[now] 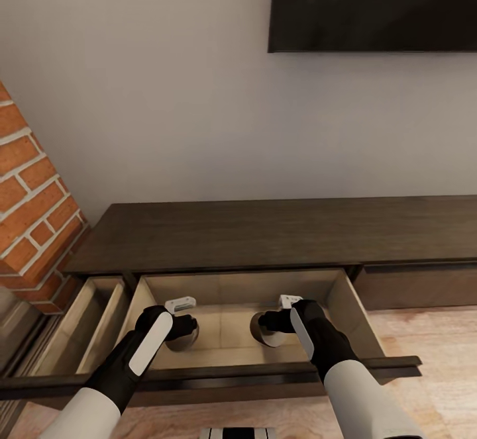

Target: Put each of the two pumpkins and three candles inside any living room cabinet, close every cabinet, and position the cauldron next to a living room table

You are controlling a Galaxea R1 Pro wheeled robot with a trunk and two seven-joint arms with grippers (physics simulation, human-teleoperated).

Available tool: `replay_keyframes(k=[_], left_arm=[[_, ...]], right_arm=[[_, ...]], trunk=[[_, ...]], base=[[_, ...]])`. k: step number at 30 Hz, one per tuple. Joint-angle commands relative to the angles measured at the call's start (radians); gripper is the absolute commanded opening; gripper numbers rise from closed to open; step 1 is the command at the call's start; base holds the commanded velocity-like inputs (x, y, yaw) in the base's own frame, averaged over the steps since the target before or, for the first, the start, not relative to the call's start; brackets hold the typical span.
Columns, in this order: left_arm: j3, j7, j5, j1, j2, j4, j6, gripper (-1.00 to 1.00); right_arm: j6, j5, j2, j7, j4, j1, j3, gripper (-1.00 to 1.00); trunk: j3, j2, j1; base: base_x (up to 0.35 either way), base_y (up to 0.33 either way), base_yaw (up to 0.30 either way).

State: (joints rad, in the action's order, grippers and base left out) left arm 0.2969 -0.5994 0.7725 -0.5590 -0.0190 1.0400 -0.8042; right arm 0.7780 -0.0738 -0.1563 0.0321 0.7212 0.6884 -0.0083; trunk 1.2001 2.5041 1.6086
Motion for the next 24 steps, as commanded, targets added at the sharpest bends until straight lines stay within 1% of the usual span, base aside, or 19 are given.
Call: replay_keyframes(k=[1,12,15,18,24], left_arm=[[0.004,-0.01,0.011,-0.001,-0.001,0.001,0.0,-1.0],[0.004,-0.01,0.003,-0.001,-0.001,0.002,0.001,-1.0],[0.004,-0.01,0.005,-0.001,-0.001,0.002,0.001,-1.0],[0.004,-0.01,0.007,-0.001,-0.001,0.003,0.0,-1.0],[0.004,-0.01,0.008,-0.001,-0.001,0.003,0.0,-1.0]], right_arm=[[0.005,-0.006,0.0,-0.002,0.001,0.0,-0.001,-1.0],[0.004,-0.006,0.0,-0.003,0.001,0.0,-0.001,-1.0],[0.004,-0.006,0.0,-0.003,0.001,0.0,-0.001,-1.0],[0.005,-0.006,0.0,-0.003,0.001,0.0,-0.001,-1.0],[0.004,-0.006,0.0,-0.003,0.001,0.0,-0.001,-1.0]], trunk=[[0.001,0.0,0.0],[0.001,0.0,0.0],[0.012,0.001,0.001],[0.012,0.001,0.001],[0.036,0.002,0.004]], base=[[0.029,0.047,0.0],[0.013,0.027,0.0],[0.0,0.0,0.0],[0.0,0.0,0.0],[0.0,0.0,0.0]])
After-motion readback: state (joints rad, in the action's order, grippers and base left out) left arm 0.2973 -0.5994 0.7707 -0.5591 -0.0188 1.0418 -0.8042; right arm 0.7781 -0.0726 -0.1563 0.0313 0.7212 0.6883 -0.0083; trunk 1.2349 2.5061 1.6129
